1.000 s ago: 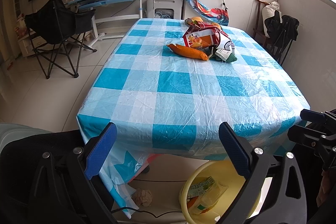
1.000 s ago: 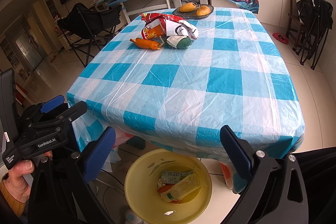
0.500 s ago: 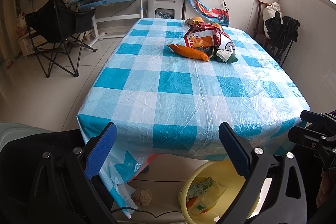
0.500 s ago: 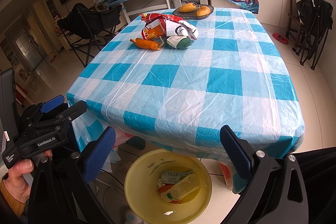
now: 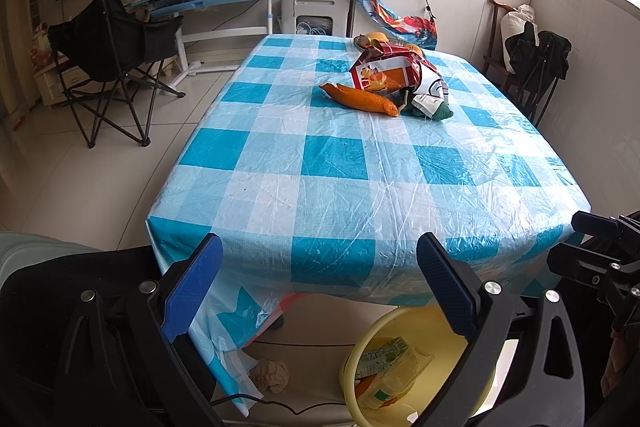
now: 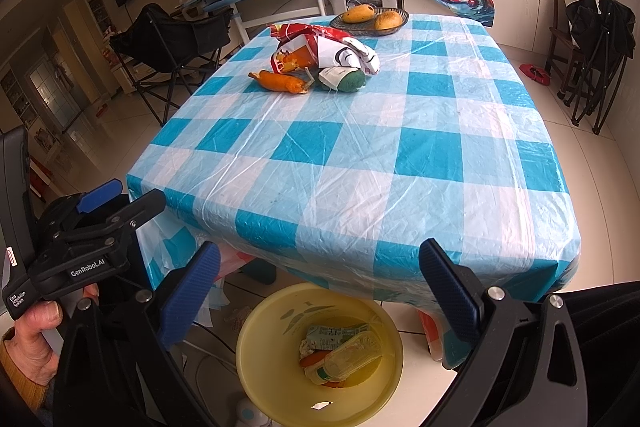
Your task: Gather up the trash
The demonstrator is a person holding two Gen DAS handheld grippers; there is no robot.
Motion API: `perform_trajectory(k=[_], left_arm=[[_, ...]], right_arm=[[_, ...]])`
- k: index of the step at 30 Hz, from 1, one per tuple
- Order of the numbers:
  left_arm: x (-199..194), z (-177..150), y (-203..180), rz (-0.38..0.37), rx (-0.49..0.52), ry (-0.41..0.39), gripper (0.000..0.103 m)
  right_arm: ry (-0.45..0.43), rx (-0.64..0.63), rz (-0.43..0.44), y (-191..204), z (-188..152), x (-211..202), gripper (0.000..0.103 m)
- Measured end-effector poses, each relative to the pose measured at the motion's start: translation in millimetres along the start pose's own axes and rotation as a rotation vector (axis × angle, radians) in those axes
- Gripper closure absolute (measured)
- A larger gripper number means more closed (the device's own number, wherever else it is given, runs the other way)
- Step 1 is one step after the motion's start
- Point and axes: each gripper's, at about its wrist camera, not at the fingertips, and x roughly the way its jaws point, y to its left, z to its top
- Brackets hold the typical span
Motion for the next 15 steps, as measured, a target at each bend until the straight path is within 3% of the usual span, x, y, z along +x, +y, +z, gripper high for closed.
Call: perform_trajectory(k=[8,15], left_arm=[[-0.2,0.3,-0.2,-0.001,-0.019,-0.006,0.009],[-7.9,5.0,15.1,-0.034,-0.123,-0.046,0.009]], right_arm=[[-0.011,-0.017,0.011,2.1,4.6,-1.5,0.008],[-0.037,-0.124,0.013,13.1,20.3,-3.7,0.008]])
